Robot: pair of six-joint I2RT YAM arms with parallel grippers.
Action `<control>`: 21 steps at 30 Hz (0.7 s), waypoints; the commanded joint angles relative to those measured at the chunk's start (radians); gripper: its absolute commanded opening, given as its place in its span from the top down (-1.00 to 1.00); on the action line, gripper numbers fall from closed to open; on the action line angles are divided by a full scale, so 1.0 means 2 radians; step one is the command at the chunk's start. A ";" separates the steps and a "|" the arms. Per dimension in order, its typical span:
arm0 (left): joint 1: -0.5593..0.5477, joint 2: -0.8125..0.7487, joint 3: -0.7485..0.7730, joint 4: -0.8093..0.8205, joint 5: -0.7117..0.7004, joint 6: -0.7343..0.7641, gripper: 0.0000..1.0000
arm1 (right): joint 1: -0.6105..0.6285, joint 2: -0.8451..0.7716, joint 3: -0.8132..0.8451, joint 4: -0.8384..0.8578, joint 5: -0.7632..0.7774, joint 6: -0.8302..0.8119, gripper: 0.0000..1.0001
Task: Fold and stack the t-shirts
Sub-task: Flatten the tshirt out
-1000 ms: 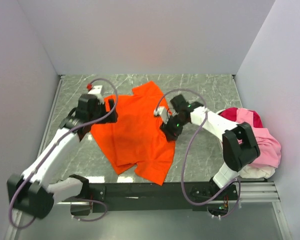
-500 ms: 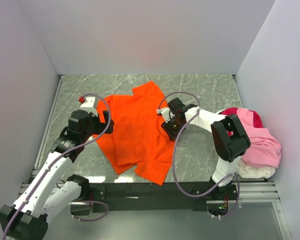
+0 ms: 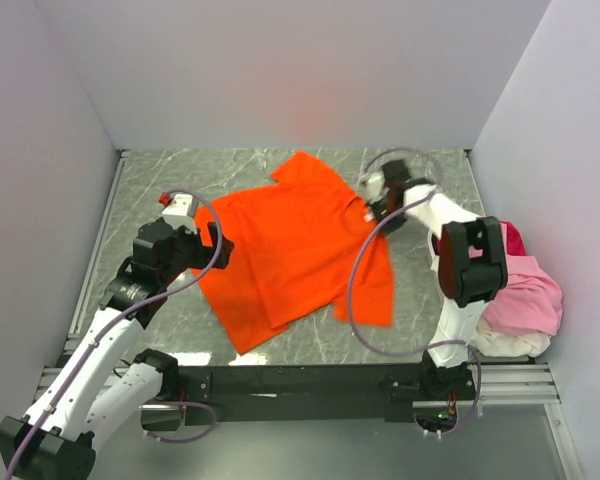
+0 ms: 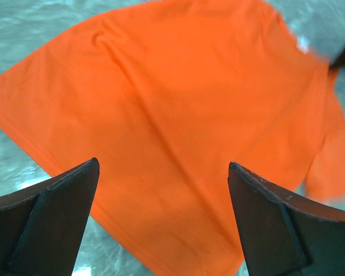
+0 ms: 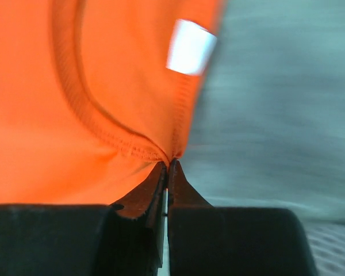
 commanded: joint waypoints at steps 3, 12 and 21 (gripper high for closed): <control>0.000 0.037 -0.008 0.042 0.126 0.011 -0.97 | -0.088 0.050 0.102 -0.035 0.039 -0.040 0.26; -0.142 0.201 0.056 -0.046 0.098 -0.022 -0.75 | -0.090 0.005 0.080 -0.016 -0.010 -0.051 -0.08; -0.227 0.213 0.038 -0.051 0.058 -0.170 -0.53 | -0.090 -0.092 0.027 -0.055 -0.214 -0.154 -0.08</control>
